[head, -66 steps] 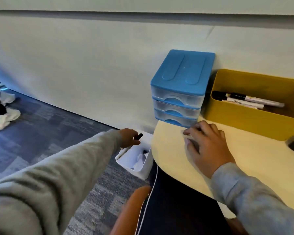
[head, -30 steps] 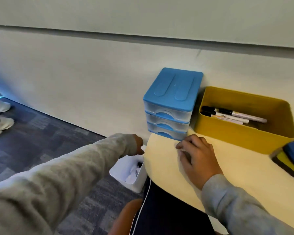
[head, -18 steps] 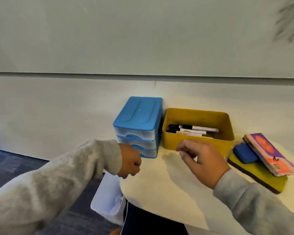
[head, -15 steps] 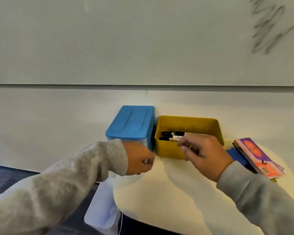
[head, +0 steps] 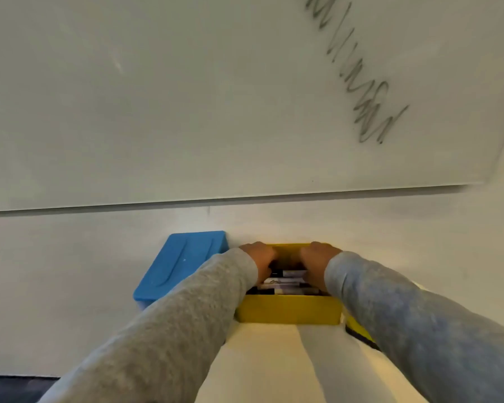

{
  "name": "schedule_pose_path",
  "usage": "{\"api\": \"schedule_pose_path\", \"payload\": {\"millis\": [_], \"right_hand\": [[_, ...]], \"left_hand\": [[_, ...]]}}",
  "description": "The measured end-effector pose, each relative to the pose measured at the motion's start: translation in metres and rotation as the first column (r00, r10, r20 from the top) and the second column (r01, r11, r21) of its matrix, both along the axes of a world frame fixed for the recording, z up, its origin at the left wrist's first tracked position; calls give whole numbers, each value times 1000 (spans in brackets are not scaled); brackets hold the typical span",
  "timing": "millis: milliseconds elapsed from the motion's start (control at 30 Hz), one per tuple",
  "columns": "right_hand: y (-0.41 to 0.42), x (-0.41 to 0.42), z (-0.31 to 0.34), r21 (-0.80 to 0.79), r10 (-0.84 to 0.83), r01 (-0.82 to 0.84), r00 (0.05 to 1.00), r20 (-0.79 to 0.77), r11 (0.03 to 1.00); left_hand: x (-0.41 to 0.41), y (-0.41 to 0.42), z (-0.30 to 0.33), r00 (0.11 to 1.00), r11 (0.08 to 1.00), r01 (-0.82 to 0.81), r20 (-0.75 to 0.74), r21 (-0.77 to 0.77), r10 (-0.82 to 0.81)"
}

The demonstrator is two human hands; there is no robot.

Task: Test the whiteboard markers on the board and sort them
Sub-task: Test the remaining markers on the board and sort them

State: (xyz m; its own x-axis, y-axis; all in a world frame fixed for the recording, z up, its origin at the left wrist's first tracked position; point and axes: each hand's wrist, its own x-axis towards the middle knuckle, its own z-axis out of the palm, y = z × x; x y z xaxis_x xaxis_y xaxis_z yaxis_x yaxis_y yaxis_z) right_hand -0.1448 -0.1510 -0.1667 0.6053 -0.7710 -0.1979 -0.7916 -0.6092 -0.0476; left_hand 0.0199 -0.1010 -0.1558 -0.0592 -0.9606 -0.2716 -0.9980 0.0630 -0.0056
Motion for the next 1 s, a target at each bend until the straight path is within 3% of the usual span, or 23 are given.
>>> {"api": "schedule_pose_path", "payload": {"millis": [133,267,500,600,733,1000], "right_hand": [[-1,2,-5,-9,40,-41,997,-63,999],[-8,7,-12,85,55,-48,995,-84,995],[-9,7,-10,-9,113,-116,977,-180,993],[-9,2,-5,-39,130,-136,983,-132,990],[-4,-15,15,-145,202,-193,978,49,970],[18,-51,54,-385,329,-234,922,204,893]], "left_hand": [[-3,-14,-17,992,997,19,123,80,-29],[-9,-23,-21,985,998,54,163,37,-59],[-9,-18,-21,974,988,150,178,-26,-143],[-7,-13,-14,958,975,219,200,-36,-207],[-6,-1,9,948,967,248,223,-64,-229],[-12,40,75,928,892,339,262,-298,-265]]}}
